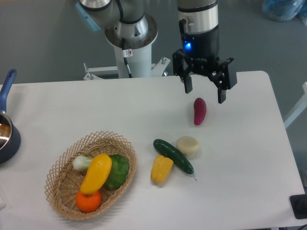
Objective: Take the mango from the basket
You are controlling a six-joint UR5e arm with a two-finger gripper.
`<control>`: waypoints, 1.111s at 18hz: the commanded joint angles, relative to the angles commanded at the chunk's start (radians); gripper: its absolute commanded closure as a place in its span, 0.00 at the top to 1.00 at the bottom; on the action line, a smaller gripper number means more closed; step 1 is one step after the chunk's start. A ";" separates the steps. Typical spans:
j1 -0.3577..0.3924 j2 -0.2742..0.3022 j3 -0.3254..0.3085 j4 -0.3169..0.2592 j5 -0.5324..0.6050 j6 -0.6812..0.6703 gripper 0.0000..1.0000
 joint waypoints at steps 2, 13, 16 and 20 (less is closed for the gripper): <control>-0.002 0.011 -0.026 0.032 -0.009 -0.008 1.00; -0.127 -0.017 -0.061 0.117 -0.012 -0.452 1.00; -0.190 -0.060 -0.065 0.118 -0.133 -0.633 1.00; -0.202 -0.115 -0.054 0.118 -0.285 -0.756 1.00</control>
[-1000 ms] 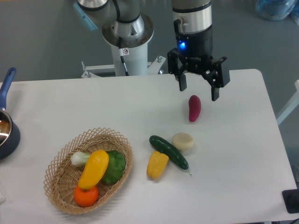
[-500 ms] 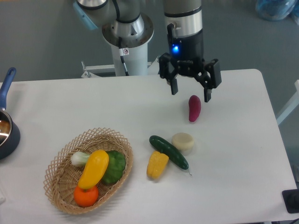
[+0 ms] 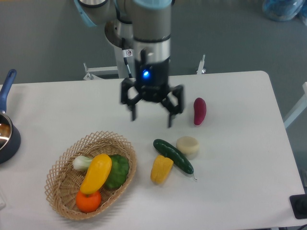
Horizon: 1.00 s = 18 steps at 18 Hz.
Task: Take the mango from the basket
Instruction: 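Move the open gripper over the basket and lower it toward the yellow fruit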
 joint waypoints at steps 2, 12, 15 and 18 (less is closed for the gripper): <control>-0.020 -0.015 0.002 0.002 0.002 -0.039 1.00; -0.021 -0.022 0.022 0.002 -0.052 -0.089 1.00; -0.023 -0.040 -0.027 0.008 -0.049 -0.088 1.00; -0.052 -0.092 -0.012 0.006 -0.046 -0.085 1.00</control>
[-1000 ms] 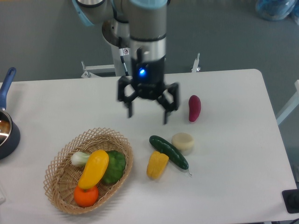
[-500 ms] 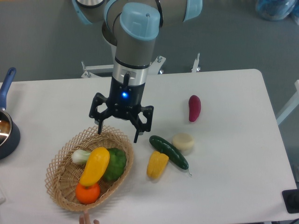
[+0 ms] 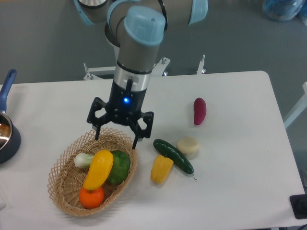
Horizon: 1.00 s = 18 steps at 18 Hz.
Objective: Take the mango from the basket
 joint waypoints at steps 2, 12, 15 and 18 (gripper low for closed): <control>-0.018 -0.043 0.018 0.000 0.005 -0.009 1.00; -0.107 -0.158 0.034 0.037 0.168 0.035 1.00; -0.129 -0.184 0.045 0.064 0.198 0.057 1.00; -0.160 -0.204 0.048 0.067 0.239 0.057 1.00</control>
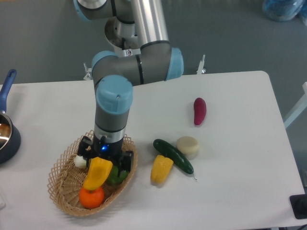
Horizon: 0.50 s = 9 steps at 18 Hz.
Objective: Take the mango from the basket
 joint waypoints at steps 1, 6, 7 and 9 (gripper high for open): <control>-0.005 -0.002 0.005 0.000 0.008 0.002 1.00; -0.009 -0.018 0.005 -0.002 0.020 -0.003 1.00; -0.011 -0.023 0.005 -0.002 0.022 -0.003 1.00; -0.011 -0.032 0.005 0.002 0.022 -0.003 1.00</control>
